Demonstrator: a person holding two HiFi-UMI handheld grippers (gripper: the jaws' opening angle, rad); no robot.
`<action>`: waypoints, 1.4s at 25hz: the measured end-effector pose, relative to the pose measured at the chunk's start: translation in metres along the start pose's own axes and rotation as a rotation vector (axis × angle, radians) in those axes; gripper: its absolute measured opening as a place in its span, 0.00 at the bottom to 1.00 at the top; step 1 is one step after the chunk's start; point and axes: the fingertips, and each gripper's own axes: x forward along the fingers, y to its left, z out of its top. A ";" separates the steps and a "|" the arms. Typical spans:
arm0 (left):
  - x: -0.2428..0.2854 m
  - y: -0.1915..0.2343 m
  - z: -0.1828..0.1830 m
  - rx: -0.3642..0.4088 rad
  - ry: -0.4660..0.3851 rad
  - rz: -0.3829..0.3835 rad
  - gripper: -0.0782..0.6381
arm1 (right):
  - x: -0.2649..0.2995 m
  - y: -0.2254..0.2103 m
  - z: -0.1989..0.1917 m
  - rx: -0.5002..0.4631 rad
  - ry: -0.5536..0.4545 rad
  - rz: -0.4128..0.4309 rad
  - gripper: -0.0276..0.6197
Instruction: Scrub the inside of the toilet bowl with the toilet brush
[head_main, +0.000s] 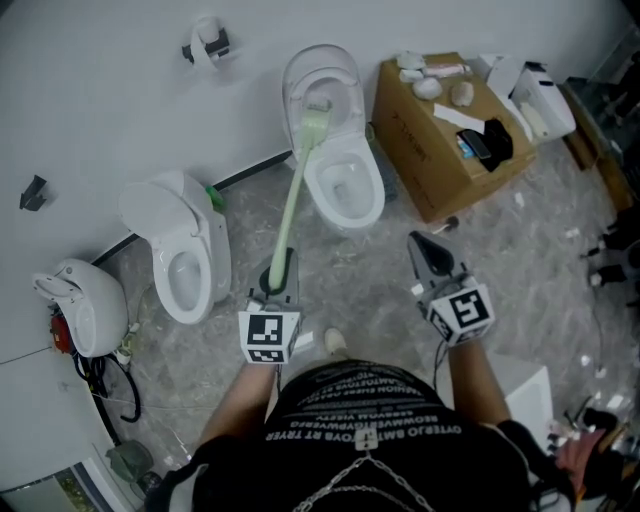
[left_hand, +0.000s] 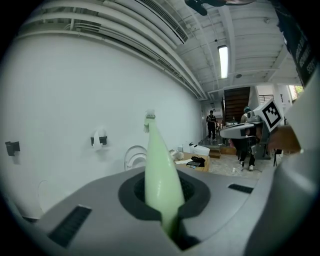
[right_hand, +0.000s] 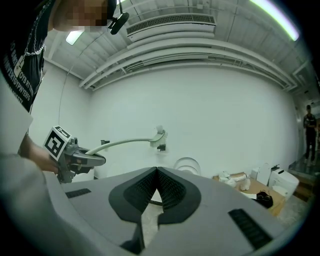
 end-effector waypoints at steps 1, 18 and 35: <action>0.003 0.003 0.000 0.000 -0.002 -0.004 0.11 | 0.005 0.000 0.001 -0.002 0.000 -0.003 0.05; 0.037 0.020 -0.009 -0.023 0.031 -0.058 0.11 | 0.028 -0.015 0.007 -0.005 0.013 -0.055 0.05; 0.116 0.022 0.012 -0.033 0.062 0.039 0.11 | 0.094 -0.094 0.007 0.005 -0.013 0.059 0.05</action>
